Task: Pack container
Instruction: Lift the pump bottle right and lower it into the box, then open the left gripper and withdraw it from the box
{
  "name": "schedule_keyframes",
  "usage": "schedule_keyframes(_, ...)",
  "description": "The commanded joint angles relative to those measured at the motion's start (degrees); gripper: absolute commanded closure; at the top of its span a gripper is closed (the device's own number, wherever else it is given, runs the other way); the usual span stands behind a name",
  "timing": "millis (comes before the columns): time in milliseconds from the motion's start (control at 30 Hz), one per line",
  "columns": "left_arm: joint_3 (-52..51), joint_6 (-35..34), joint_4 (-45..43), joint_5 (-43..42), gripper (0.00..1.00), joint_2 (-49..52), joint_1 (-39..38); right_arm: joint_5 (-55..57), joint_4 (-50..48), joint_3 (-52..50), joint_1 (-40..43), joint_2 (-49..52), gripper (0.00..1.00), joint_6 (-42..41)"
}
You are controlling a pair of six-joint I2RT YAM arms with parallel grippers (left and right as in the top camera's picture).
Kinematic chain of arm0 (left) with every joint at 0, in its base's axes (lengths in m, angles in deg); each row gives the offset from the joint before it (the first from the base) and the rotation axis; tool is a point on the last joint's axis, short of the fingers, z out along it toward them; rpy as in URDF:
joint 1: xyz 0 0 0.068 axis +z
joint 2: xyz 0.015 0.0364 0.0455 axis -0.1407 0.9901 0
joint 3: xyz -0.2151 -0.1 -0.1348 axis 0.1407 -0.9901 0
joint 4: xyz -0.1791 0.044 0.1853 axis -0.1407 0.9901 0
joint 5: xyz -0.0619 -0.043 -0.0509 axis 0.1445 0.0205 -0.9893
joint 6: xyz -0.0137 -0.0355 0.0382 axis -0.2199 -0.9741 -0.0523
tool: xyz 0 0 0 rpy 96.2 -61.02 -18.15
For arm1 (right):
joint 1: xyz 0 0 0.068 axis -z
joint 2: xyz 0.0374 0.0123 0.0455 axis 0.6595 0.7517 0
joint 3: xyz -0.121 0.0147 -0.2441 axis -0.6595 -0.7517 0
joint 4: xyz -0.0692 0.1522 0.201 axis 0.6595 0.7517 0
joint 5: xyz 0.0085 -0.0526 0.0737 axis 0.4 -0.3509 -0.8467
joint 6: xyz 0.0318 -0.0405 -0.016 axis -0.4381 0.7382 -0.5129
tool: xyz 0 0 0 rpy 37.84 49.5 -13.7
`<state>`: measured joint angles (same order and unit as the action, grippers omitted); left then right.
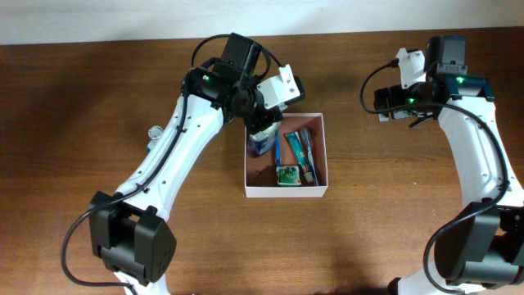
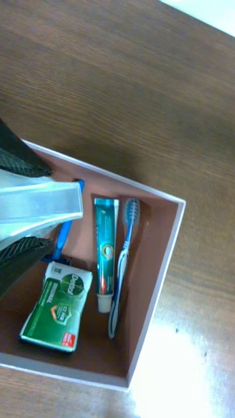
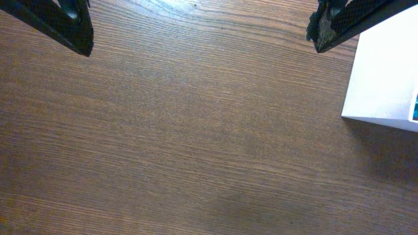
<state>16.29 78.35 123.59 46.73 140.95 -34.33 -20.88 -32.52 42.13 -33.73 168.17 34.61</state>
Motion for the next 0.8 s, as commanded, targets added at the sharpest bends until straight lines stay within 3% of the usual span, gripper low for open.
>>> schedule_keyframes(0, 0.55, 5.9, 0.15, -4.66, 0.69, -0.57, 0.13, 0.09, -0.15, 0.7, 0.26, 0.44, 0.02, -0.68)
schedule_keyframes(267, 0.5, 9.88, 0.17, -6.56, 0.7, -0.5, 0.13, 0.09, -0.15, 0.7, 0.26, 0.44, 0.02, -0.68)
schedule_keyframes(767, 0.48, 25.97, 0.17, -11.47, 0.66, 2.51, 0.13, 0.09, -0.15, 0.7, 0.26, 0.44, 0.02, -0.68)
